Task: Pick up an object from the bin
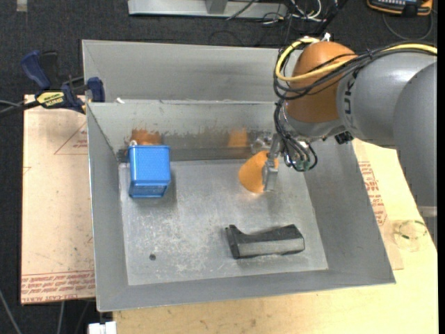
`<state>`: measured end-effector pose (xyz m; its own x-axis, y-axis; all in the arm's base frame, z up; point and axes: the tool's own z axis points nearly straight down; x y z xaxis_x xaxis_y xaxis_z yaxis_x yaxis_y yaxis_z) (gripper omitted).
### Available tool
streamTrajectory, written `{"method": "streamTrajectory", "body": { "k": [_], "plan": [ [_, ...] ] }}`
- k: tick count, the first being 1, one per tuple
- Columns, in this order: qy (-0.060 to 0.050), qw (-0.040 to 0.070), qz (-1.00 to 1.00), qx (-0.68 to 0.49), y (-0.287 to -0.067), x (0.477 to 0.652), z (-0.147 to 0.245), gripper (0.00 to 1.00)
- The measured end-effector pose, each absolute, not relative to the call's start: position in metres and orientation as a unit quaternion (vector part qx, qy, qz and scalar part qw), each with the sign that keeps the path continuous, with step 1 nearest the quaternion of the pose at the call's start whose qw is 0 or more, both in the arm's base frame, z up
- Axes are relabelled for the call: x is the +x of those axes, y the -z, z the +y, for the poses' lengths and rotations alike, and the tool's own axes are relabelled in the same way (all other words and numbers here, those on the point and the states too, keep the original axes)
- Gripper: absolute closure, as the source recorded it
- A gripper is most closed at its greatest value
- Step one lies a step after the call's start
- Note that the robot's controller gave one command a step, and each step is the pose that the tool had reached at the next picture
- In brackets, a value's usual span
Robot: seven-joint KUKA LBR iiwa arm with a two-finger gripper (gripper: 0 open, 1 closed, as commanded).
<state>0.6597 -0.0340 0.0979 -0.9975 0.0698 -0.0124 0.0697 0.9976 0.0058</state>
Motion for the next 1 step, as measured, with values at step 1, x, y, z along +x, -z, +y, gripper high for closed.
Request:
{"method": "streamTrajectory", "body": {
  "k": [1],
  "plan": [
    [-0.003, 0.006, 0.999, 0.035, -0.0979, 0.6597, -0.0339, 1.00]
  ]
}}
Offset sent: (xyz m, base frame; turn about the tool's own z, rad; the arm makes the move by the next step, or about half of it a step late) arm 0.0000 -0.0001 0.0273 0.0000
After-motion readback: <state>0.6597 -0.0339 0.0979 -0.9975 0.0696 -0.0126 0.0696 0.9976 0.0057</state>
